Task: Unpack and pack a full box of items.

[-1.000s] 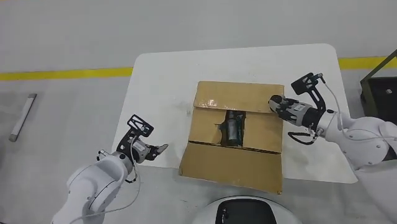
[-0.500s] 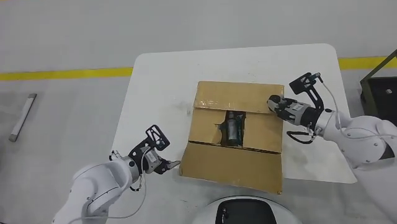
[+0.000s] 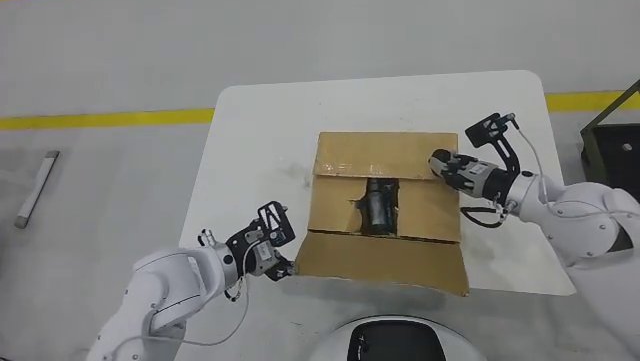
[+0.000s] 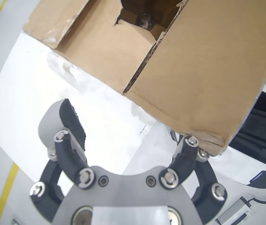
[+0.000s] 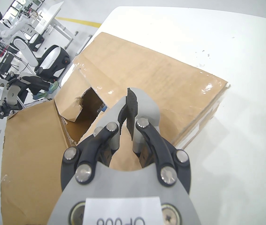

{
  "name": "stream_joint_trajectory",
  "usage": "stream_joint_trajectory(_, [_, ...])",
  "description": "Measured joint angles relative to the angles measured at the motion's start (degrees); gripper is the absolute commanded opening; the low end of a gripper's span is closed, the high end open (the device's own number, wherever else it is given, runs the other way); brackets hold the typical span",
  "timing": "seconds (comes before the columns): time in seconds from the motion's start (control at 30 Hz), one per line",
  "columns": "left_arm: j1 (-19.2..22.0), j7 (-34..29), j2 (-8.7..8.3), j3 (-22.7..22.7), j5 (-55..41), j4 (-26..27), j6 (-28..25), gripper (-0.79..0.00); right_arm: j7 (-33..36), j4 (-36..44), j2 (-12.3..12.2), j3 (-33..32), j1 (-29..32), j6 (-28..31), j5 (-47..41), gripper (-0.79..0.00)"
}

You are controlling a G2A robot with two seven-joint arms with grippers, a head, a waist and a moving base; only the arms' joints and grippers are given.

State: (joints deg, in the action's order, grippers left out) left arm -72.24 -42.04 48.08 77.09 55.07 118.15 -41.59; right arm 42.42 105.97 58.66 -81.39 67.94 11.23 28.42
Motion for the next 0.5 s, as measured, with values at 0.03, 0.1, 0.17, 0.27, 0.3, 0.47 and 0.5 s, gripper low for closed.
stream_joint_trajectory(0.03, [1.07,0.95,0.18,-0.64,0.58,-0.28,0.8,0.0,-0.22,0.07,-0.02,-0.35,-0.3,-0.19,-0.11,-0.785])
stream_joint_trajectory(0.1, [2.59,2.76,0.51,-1.53,1.43,-0.93,3.0,0.0,-0.46,0.16,-0.08,-1.1,-0.69,-0.28,-0.64,-0.785])
stream_joint_trajectory(0.17, [4.29,4.62,0.88,-2.53,2.8,-1.87,5.48,0.0,-0.44,0.14,-0.19,-2.11,-1.08,0.12,-1.39,-0.785])
stream_joint_trajectory(0.27, [6.77,6.38,1.33,-3.94,5.89,-3.27,8.17,0.0,-0.18,-0.09,-0.38,-3.5,-1.58,0.47,-1.64,-0.785])
stream_joint_trajectory(0.3, [7.49,6.71,1.47,-4.28,6.93,-3.78,9.11,0.0,-0.3,-0.09,-0.43,-3.89,-1.69,0.44,-1.61,-0.785])
stream_joint_trajectory(0.47, [10.49,7.66,2.56,-7.01,8.92,-5.94,17.28,0.0,-3.04,1.4,-0.62,-6.68,-1.52,-1.5,-1.08,-0.785])
stream_joint_trajectory(0.5, [10.87,7.86,2.76,-7.65,9.27,-6.22,18.33,0.0,-3.61,1.93,-0.65,-7.13,-1.36,-2.04,-0.48,-0.785])
